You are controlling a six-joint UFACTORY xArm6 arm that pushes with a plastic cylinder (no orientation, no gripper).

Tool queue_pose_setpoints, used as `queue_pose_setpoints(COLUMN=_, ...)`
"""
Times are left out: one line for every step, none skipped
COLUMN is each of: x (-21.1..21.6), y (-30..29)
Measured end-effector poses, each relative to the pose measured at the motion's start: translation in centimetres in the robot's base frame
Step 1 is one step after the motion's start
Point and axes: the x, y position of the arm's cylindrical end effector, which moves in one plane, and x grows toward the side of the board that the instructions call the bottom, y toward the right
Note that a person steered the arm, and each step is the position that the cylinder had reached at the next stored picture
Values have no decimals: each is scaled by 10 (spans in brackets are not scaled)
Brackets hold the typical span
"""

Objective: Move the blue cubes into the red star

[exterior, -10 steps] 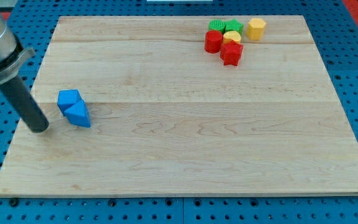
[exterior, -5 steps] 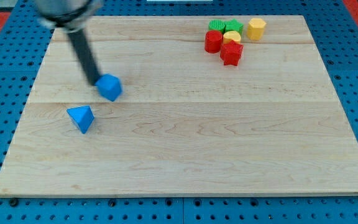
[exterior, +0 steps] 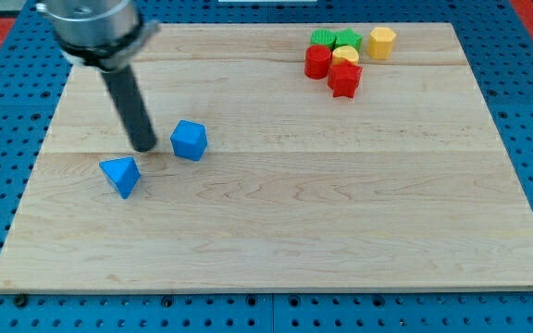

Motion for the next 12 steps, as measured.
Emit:
queue_pose_setpoints(x=0, y=70)
queue_pose_setpoints(x=-26, y=112)
queue_pose_setpoints(x=-18, y=117)
queue_pose_setpoints(x=-11, y=112)
queue_pose_setpoints(x=-37, y=131)
queue_pose_setpoints(x=-86, y=192)
queue_pose_setpoints(x=-66, y=186)
queue_pose_setpoints(x=62, y=160)
queue_pose_setpoints(x=106, y=20)
queue_pose_setpoints(x=72, y=-53)
queue_pose_setpoints(x=42, y=-53)
queue_pose_setpoints(x=-3, y=-56)
